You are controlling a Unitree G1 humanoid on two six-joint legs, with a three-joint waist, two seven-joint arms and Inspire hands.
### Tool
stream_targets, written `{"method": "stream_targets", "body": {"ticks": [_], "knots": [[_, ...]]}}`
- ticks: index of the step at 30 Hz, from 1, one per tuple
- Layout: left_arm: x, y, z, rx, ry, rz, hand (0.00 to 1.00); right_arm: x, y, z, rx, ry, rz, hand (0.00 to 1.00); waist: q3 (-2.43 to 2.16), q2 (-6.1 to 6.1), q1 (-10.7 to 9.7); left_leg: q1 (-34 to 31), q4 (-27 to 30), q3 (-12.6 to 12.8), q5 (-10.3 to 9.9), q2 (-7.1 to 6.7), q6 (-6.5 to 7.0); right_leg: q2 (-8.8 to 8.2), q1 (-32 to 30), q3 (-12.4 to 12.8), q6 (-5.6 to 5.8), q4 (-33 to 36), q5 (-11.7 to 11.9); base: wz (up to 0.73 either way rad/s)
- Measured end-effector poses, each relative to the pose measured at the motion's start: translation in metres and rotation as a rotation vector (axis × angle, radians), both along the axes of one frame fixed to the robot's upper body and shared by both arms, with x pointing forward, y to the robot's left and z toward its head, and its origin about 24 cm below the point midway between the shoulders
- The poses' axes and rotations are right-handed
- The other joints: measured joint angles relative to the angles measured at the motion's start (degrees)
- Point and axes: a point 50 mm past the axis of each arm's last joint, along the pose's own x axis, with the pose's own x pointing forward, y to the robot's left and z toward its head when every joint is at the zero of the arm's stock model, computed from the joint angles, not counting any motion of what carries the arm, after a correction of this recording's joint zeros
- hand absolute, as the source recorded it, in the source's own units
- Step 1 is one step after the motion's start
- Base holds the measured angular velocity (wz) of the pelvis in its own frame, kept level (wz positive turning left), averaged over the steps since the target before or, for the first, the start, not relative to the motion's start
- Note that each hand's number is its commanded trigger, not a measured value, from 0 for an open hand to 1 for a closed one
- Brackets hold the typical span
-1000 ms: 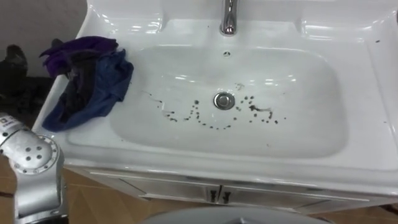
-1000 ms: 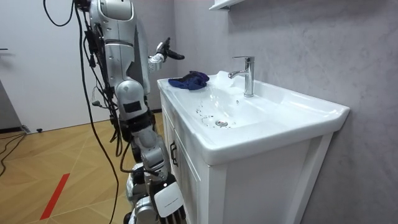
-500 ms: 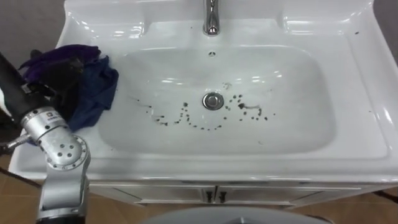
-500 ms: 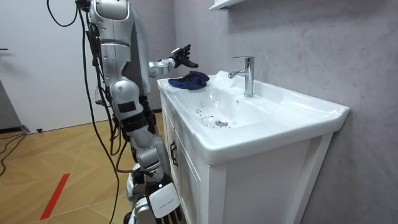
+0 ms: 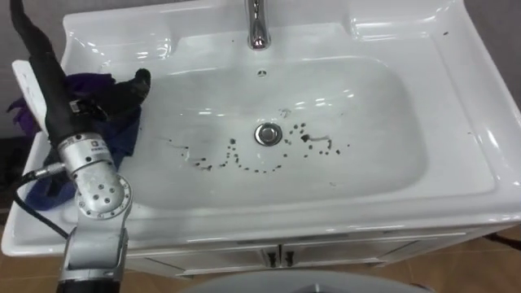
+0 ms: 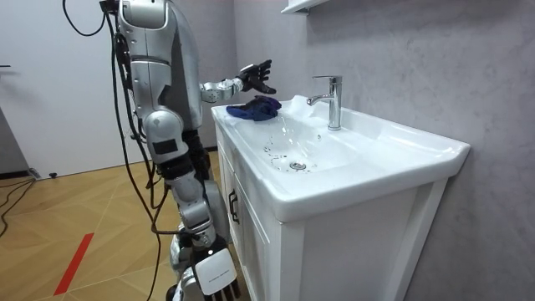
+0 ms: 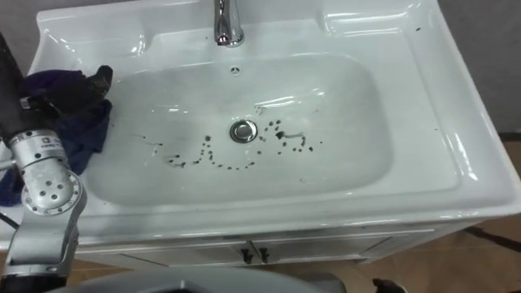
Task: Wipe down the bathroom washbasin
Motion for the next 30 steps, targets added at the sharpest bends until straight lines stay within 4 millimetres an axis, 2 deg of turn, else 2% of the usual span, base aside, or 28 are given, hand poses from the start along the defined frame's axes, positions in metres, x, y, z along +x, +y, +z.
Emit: {"method": "stream_targets", "body": {"ticks": [5, 9, 12, 14, 22, 30], "knots": [[0.0, 0.0, -0.002, -0.001, 0.025, -0.014, 0.0, -0.003, 0.003, -0.001, 0.007, 0.031, 0.019, 0.0, 0.05, 0.0, -0.4, 0.0, 0.0, 0.1, 0.0, 0.0, 0.0, 0.02, 0.0, 0.1, 0.0, 0.0, 0.0, 0.0], [0.0, -0.003, -0.013, -0.008, 0.078, -0.024, 0.0, -0.005, 0.004, -0.002, 0.009, 0.048, 0.02, 0.0, 0.24, -0.07, -0.7, 0.0, -0.1, 0.3, 0.0, 0.0, 0.0, 0.04, -0.1, 0.2, 0.0, 0.0, 0.0, -0.01], [0.0, -0.003, -0.019, 0.003, 0.12, -0.025, 0.0, -0.006, 0.006, -0.003, 0.01, 0.072, 0.03, 0.0, 0.09, 0.16, -0.6, -0.1, -0.1, 1.0, 0.0, 0.14, 0.0, 0.16, -0.4, 0.6, -0.01, 0.1, 0.0, -0.07], [0.0, -0.003, -0.019, 0.01, 0.126, -0.026, 0.0, -0.008, 0.007, -0.003, 0.011, 0.086, 0.027, 0.0, 0.14, 0.05, -0.7, -0.1, -0.1, 1.2, 0.0, 0.21, 0.0, 0.24, -0.5, 0.8, -0.09, 0.2, 0.1, -0.08], [-0.003, -0.001, -0.033, 0.237, 0.223, -0.015, 0.0, -0.007, 0.007, -0.003, 0.007, 0.081, 0.029, 0.0, 0.1, -0.02, -0.5, 0.7, -0.1, 1.6, 0.0, 0.42, 0.0, 0.54, -0.1, 1.5, -0.16, 0.1, 0.2, -0.05], [-0.005, 0.002, -0.035, 0.281, 0.242, 0.036, 0.0, -0.007, 0.006, -0.003, -0.002, 0.095, 0.025, 0.0, 0.01, -0.03, 0.7, 0.5, -0.1, 1.6, 0.0, 0.74, -0.01, 0.89, -0.4, 1.8, -0.47, 0.1, 0.4, -0.02]]}}
